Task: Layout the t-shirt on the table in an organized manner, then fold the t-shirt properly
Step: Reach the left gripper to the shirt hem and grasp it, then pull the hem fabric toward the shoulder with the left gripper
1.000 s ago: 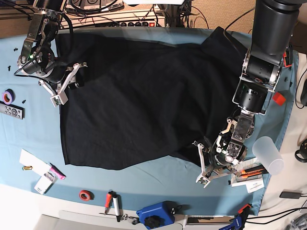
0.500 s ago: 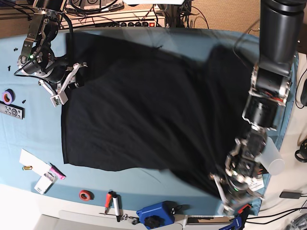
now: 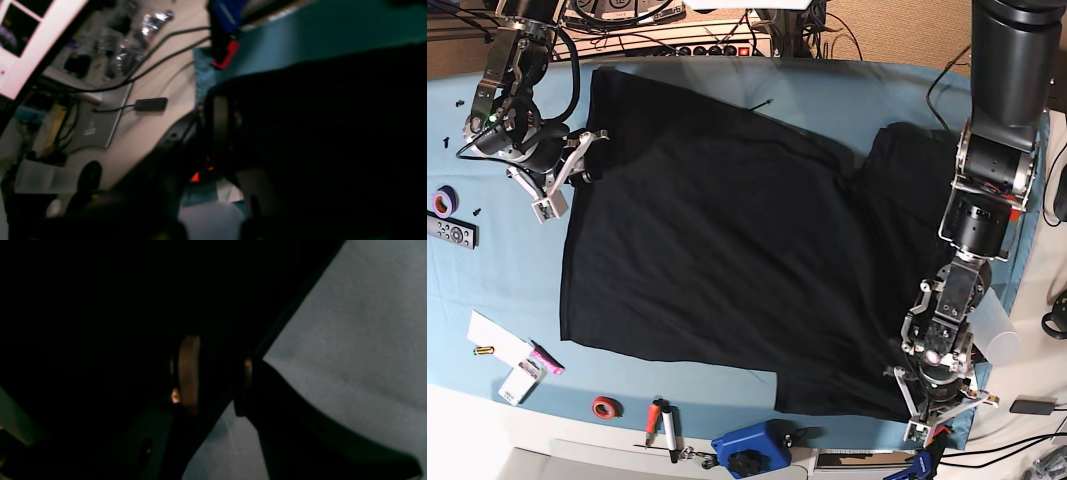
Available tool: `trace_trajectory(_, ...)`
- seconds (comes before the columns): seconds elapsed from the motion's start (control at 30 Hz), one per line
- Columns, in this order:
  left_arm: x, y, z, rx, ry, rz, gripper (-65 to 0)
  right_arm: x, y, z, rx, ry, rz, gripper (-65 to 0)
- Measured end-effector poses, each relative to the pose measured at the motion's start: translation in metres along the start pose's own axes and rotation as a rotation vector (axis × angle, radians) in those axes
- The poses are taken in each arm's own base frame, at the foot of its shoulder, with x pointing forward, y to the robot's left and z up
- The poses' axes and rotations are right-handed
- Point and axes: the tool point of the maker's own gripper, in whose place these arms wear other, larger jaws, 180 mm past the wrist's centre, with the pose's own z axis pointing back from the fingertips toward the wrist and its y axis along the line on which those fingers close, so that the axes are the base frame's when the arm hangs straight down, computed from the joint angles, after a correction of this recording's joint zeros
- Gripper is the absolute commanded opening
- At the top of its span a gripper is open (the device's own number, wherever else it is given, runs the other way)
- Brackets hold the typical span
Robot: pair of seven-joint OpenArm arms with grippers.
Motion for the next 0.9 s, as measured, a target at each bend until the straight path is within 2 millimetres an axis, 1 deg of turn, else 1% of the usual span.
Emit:
trace_trajectory(0.03, 0.000, -0.002, 0.000, -0.014, 0.000, -0.002, -65.0, 0.000, 0.000, 0.000, 0.001, 0.000, 0.000, -48.6)
trace_trajectory(0.07, -0.001, -0.008, 0.000, -0.048, 0.000, -0.021, -62.1, 0.000, 0.000, 0.000, 0.001, 0.000, 0.000, -48.6)
trace_trajectory(0.13, -0.002, -0.017, 0.001, -0.098, -0.002, -0.044, -46.6, 0.000, 0.000, 0.000, 0.000, 0.000, 0.000, -48.6)
trace_trajectory(0.17, -0.001, -0.018, 0.001, -0.102, -0.011, -0.046, -40.4, 0.000, 0.000, 0.000, 0.000, 0.000, 0.000, -48.6)
trace_trajectory(0.2, 0.001, -0.018, 0.001, -0.100, -0.023, -0.046, -36.1, 0.000, 0.000, 0.000, 0.000, -0.001, 0.000, -48.6)
trace_trajectory(0.23, 0.003, -0.017, 0.001, -0.098, -0.032, -0.049, -33.7, 0.000, 0.000, 0.000, 0.000, -0.001, 0.000, -48.6)
trace_trajectory(0.3, 0.004, -0.008, 0.000, -0.043, -0.032, -0.038, -33.4, 0.000, 0.000, 0.000, 0.000, -0.001, 0.000, -48.6)
trace_trajectory(0.37, -0.005, 0.000, 0.001, 0.005, 0.030, -0.016, -33.5, 0.001, 0.000, 0.000, 0.001, -0.005, 0.000, -48.6)
trace_trajectory(0.47, -0.019, -0.003, 0.008, -0.023, 0.154, -0.031, -34.3, 0.004, 0.000, 0.000, 0.001, -0.021, 0.000, -48.6)
trace_trajectory(0.5, -0.018, -0.006, 0.012, -0.042, 0.174, -0.037, -35.7, 0.006, 0.000, 0.000, 0.001, -0.032, 0.000, -48.6)
trace_trajectory(0.53, -0.015, -0.006, 0.017, -0.046, 0.173, -0.039, -37.0, 0.006, 0.000, 0.000, 0.000, -0.036, -0.001, -48.6)
trace_trajectory(0.6, -0.002, -0.002, 0.026, -0.049, 0.136, -0.041, -37.4, 0.009, -0.001, 0.000, -0.003, -0.040, 0.002, -48.6)
trace_trajectory(0.7, 0.018, 0.011, 0.037, -0.030, 0.069, -0.047, -37.4, 0.015, -0.002, 0.001, -0.007, -0.054, 0.005, -48.6)
trace_trajectory(0.73, 0.022, 0.016, 0.040, -0.022, 0.063, -0.047, -37.4, 0.017, -0.003, 0.001, -0.008, -0.059, 0.006, -48.6)
trace_trajectory(0.83, 0.028, 0.029, 0.051, -0.001, 0.086, -0.048, -37.4, 0.019, -0.004, 0.001, -0.010, -0.064, 0.007, -48.6)
trace_trajectory(0.9, 0.028, 0.034, 0.058, -0.008, 0.108, -0.071, -37.4, 0.019, -0.004, 0.001, -0.010, -0.061, 0.007, -48.6)
